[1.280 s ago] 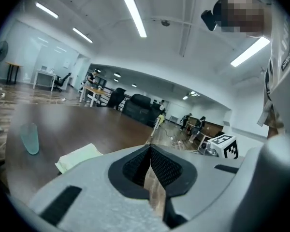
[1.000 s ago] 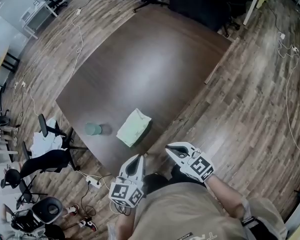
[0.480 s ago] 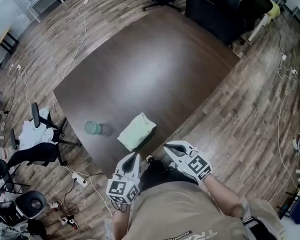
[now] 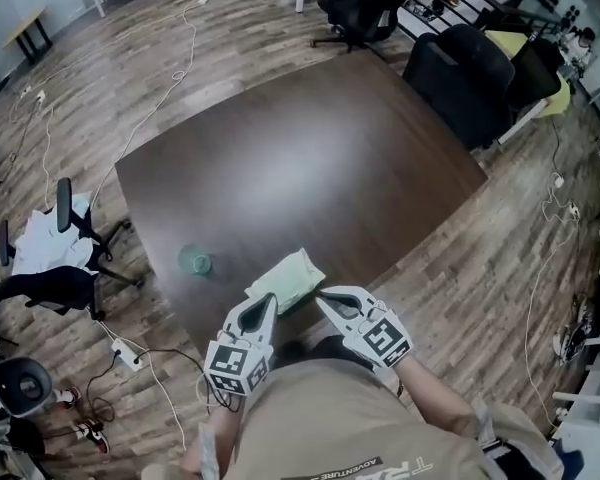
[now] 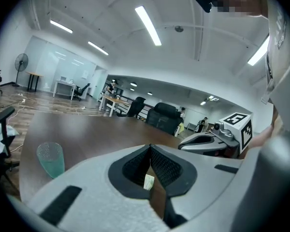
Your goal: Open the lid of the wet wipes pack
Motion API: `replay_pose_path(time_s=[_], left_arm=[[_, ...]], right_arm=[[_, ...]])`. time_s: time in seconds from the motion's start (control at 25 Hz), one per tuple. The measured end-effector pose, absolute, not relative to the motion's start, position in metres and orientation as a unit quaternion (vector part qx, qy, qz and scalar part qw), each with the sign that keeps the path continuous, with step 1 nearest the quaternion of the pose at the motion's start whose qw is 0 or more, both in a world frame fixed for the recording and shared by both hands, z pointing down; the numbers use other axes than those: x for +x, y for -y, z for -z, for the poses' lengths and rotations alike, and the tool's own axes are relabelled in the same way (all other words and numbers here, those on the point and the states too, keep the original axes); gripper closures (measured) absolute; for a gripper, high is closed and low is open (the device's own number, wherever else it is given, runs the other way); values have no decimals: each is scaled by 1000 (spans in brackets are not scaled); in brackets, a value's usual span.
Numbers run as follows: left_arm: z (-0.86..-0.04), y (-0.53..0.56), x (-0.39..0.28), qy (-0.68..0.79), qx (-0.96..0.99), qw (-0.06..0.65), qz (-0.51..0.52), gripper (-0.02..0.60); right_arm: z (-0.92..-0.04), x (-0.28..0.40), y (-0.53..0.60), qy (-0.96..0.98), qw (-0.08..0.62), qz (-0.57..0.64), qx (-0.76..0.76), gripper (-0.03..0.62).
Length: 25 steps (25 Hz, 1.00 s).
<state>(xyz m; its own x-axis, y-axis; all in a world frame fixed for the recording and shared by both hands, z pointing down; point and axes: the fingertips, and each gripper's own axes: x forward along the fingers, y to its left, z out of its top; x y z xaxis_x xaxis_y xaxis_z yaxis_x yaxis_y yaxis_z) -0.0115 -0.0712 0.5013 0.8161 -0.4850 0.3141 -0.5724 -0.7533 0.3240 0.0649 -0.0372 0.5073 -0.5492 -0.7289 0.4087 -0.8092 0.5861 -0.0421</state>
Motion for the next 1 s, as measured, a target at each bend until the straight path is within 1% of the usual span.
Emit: replay_pose_path(time_s=[0.16, 0.32, 0.48, 0.8, 1.0], left_arm=[[-504, 77, -19, 295, 925, 216, -101, 572], [-516, 77, -21, 306, 921, 206, -123, 572], [-528, 77, -21, 331, 906, 232, -128, 572], [-527, 72, -19, 410, 865, 248, -148, 572], [-537, 65, -8, 440, 846, 243, -177, 572]], right_arm=[[-512, 55, 48, 878, 209, -96, 420, 579], [-516, 48, 50, 888, 254, -66, 378, 579], [-523, 44, 51, 902, 279, -37, 328, 579], [-524, 51, 64, 931, 250, -18, 265, 579], [-537, 63, 61, 944, 231, -37, 235, 579]])
